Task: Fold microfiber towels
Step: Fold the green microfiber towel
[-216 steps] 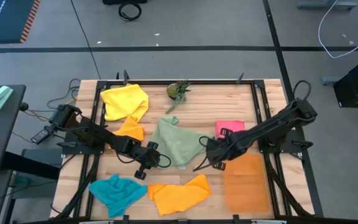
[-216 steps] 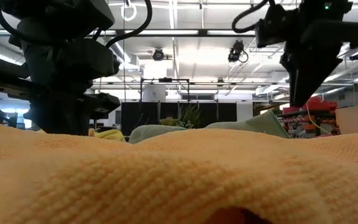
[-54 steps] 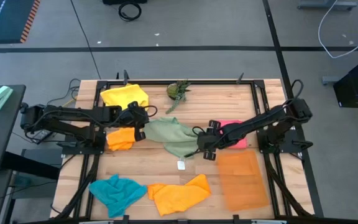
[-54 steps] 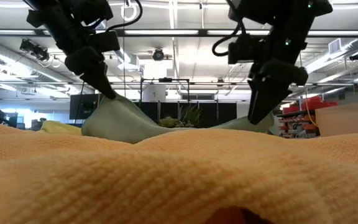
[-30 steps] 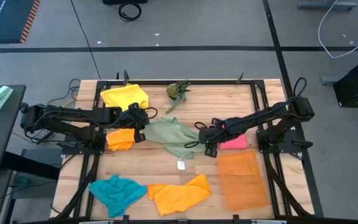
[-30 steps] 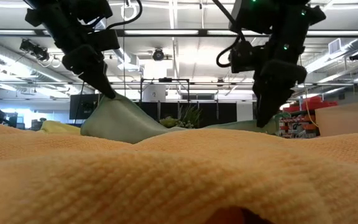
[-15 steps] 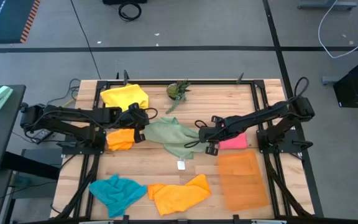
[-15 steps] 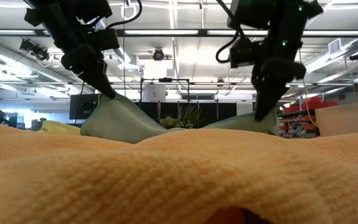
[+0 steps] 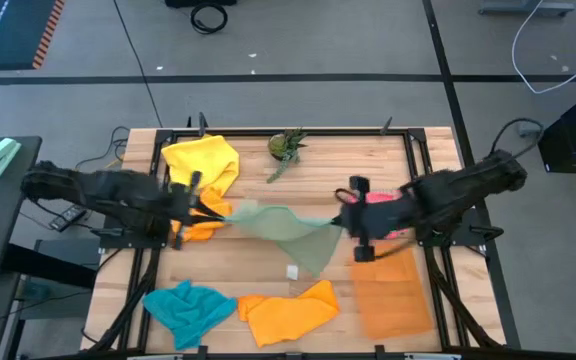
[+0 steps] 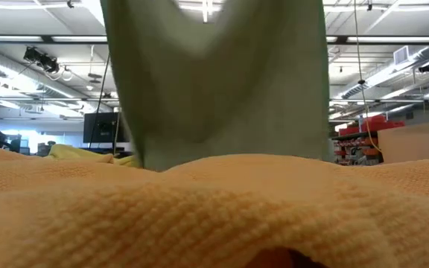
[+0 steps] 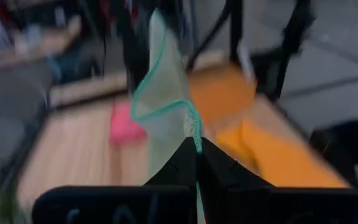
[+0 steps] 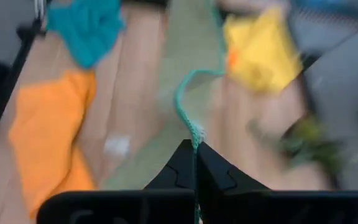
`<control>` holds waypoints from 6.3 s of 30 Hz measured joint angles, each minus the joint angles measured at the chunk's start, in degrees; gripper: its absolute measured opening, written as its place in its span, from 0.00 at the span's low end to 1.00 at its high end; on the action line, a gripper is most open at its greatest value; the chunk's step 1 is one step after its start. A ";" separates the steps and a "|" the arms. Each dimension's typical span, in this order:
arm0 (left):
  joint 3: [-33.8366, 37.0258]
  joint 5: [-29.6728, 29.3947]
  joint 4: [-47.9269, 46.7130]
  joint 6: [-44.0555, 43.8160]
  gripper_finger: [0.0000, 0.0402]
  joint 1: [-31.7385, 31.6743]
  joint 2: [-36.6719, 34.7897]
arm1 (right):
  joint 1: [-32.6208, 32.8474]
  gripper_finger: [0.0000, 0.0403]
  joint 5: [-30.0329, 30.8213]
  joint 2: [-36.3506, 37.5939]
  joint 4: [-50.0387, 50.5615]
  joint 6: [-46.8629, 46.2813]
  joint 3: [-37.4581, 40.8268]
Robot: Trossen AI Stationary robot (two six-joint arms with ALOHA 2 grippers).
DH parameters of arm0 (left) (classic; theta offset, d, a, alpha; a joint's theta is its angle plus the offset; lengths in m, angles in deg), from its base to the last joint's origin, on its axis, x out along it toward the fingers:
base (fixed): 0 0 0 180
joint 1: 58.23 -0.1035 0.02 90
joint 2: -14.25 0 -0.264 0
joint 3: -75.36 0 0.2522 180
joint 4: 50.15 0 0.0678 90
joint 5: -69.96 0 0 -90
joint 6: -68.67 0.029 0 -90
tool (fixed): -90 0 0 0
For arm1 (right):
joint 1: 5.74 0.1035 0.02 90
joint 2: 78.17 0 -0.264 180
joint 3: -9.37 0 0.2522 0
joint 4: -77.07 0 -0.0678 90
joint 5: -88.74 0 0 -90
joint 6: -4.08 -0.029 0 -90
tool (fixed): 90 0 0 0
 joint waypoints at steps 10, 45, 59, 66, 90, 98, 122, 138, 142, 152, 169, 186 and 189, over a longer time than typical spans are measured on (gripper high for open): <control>-10.93 -7.06 -0.83 7.28 0.02 1.17 -3.34 | -4.76 0.00 9.90 0.13 8.92 12.45 -18.81; 37.13 16.44 13.40 -32.44 0.02 5.18 -5.56 | 5.88 0.00 -9.31 -2.32 -34.15 -20.29 41.87; 24.30 -15.74 2.05 -11.44 0.02 -7.24 -5.12 | -12.44 0.00 -12.96 -2.23 -20.23 -20.08 38.81; 28.02 -13.10 4.74 -9.54 0.05 -17.47 0.77 | -19.80 0.00 -13.69 -2.23 -19.02 -18.49 38.90; 25.09 -4.03 17.09 -4.86 0.39 -26.79 13.16 | -29.81 0.39 -13.86 -2.23 -17.89 -18.60 37.54; 24.93 1.83 20.49 -10.68 0.22 -20.55 22.62 | -19.90 0.27 -18.08 -6.08 -28.57 -21.16 39.14; 24.89 8.05 46.75 -26.17 0.03 -1.32 38.35 | -36.47 0.01 -6.77 -12.08 -28.81 -4.83 34.29; 24.80 3.32 34.32 -13.34 0.03 -16.05 38.58 | -15.04 0.01 -13.98 -19.49 -29.88 -24.75 32.92; 24.94 4.92 33.51 -15.20 0.01 -16.12 44.59 | -17.12 0.01 -16.01 -25.02 -29.70 -25.28 32.89; 25.06 10.30 40.93 -25.26 0.01 -3.78 47.48 | -31.43 0.00 -11.89 -21.31 -28.84 -15.99 33.15; 24.94 5.34 43.79 -16.30 0.04 -9.16 43.35 | -18.33 0.00 -10.57 -12.80 -39.37 -20.50 33.00; 24.94 9.75 40.39 -23.19 0.03 -5.79 43.44 | -20.21 0.00 -15.46 -26.54 -40.15 -21.38 32.78; 24.94 9.65 44.53 -24.14 0.03 -4.31 43.44 | -22.86 0.00 -14.17 -24.58 -33.99 -18.77 33.00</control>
